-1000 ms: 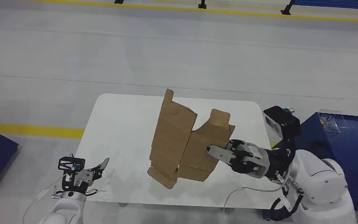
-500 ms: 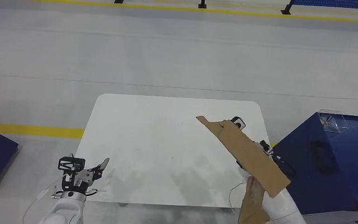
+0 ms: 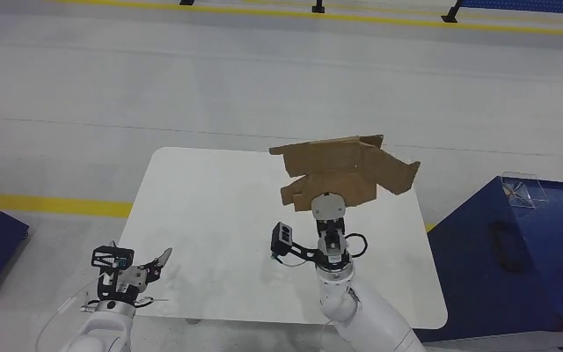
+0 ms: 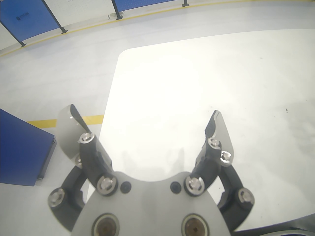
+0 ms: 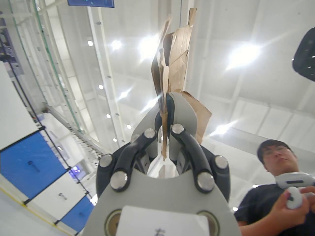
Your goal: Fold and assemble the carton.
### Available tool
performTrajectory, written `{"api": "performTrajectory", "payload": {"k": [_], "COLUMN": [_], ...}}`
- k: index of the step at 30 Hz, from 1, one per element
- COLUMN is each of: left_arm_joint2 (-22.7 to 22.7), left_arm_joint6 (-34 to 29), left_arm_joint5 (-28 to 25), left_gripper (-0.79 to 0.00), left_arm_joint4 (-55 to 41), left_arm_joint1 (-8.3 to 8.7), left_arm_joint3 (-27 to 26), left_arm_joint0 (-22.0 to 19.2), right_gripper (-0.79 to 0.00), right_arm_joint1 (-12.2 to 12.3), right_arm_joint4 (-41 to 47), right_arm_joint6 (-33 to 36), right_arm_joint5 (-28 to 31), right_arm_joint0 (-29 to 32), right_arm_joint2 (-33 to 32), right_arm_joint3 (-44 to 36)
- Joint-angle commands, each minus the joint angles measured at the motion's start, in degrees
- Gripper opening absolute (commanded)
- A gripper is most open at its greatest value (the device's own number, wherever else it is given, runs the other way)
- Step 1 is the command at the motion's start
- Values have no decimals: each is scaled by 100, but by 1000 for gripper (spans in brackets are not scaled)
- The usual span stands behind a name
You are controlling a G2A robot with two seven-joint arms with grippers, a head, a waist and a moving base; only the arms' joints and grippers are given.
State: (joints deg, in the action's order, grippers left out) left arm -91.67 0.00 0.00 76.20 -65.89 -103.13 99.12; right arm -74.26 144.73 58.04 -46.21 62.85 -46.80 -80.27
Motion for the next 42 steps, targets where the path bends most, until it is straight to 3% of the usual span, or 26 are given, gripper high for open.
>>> {"api": "performTrajectory", "payload": {"k": [1,6,8,13,16,18,25,27,34,37,42], "left_arm_joint2": [0,0,0,0,0,0,0,0,0,0,0], "left_arm_joint6": [0,0,0,0,0,0,0,0,0,0,0], "left_arm_joint5": [0,0,0,0,0,0,0,0,0,0,0], "left_gripper": [0,0,0,0,0,0,0,0,0,0,0], "left_arm_joint4": [0,0,0,0,0,0,0,0,0,0,0], "left_arm_joint1": [0,0,0,0,0,0,0,0,0,0,0], "left_arm_joint3": [0,0,0,0,0,0,0,0,0,0,0], "left_arm_joint0": [0,0,0,0,0,0,0,0,0,0,0], "right_gripper": [-785,-785,-785,-785,-785,-785,-785,-785,-785,-785,-785], "right_arm_joint1": [-84,-259,-276,-169,-58,36,304,354,376,376,369], "right_arm_joint4": [-48,-664,-1641,-4665,-5899,-6540,-8042,-8867,-11158,-12080,-12199], "right_arm_joint6": [-90,0,389,2270,2759,2632,2222,1732,140,-414,-553], "right_arm_joint5": [-95,-4,385,2326,3906,4923,6823,7514,9106,9660,9732], "right_arm_joint0": [-11,-38,-79,-251,-343,-258,679,992,2001,2222,2243], "right_arm_joint2": [-68,-379,-582,-1068,-1630,-2098,-3464,-3829,-4265,-4326,-4311], "right_arm_joint3": [98,237,272,739,1031,1014,-149,-620,-2059,-2162,-2096]}}
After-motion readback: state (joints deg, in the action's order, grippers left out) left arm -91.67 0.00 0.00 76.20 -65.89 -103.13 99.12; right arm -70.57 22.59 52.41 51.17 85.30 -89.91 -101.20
